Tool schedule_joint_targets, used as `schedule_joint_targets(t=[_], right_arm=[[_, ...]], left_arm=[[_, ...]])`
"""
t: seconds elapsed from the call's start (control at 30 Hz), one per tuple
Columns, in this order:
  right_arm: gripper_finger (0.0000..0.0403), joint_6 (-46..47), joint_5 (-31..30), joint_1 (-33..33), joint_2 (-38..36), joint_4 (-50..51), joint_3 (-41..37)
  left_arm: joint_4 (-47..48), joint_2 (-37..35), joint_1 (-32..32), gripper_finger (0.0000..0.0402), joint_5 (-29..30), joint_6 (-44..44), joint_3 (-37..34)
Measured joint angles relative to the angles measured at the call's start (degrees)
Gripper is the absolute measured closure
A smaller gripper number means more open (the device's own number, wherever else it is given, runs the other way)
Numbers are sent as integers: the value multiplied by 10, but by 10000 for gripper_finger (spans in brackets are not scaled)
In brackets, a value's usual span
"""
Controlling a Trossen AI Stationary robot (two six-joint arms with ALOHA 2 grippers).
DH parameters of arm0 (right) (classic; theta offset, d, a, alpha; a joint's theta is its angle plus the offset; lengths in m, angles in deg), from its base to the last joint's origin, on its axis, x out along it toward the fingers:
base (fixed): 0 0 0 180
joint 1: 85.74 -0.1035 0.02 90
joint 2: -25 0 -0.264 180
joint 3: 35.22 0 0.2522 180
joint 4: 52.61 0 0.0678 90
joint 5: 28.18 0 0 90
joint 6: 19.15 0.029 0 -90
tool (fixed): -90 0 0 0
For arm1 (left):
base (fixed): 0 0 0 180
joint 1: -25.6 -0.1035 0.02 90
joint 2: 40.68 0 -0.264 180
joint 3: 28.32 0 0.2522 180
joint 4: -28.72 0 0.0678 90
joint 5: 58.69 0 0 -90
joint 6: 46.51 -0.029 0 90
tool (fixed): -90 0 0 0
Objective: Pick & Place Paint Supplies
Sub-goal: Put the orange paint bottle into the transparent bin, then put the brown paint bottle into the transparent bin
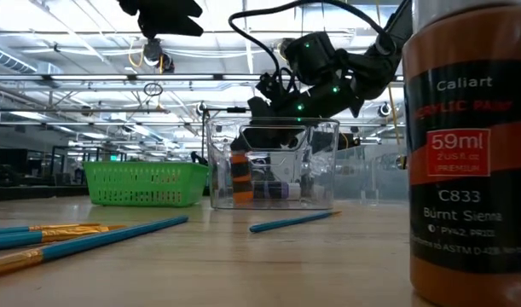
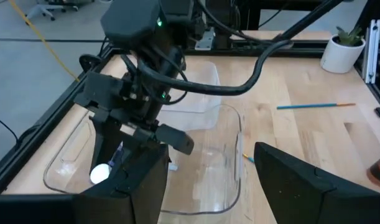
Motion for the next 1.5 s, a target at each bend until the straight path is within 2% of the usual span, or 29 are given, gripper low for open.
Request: schedule_joint_targets(t=[0.23,0.43,0.7,0.8,0.93,1.17,1.27,1.5], right_arm=[[173,-8,0,-1,0,-3,0],[122,-9,1,-2,-21,18,-2],[113,-66,2,-39,-129,121,-1],[118,-67,37,-76,-181,179,-1],[123,-54,91,-154,-233,235,-1],[124,-54,89,-343,-241,249,-1],[124,-50,43,-413,-213,225,-1],[124,-28,-171,-532,-138,250,-2]], left_arm=[[5,0,0,158,2,27,0],[5,0,0,158,4,50,0],[10,0,1,158,-20,50,0],[14,0,1,158,-21,52,0],[17,0,1,158,-21,65,0],[16,0,1,158,-21,109,0],[15,0,1,158,-20,129,0],[7,29,4,158,-20,194,1]])
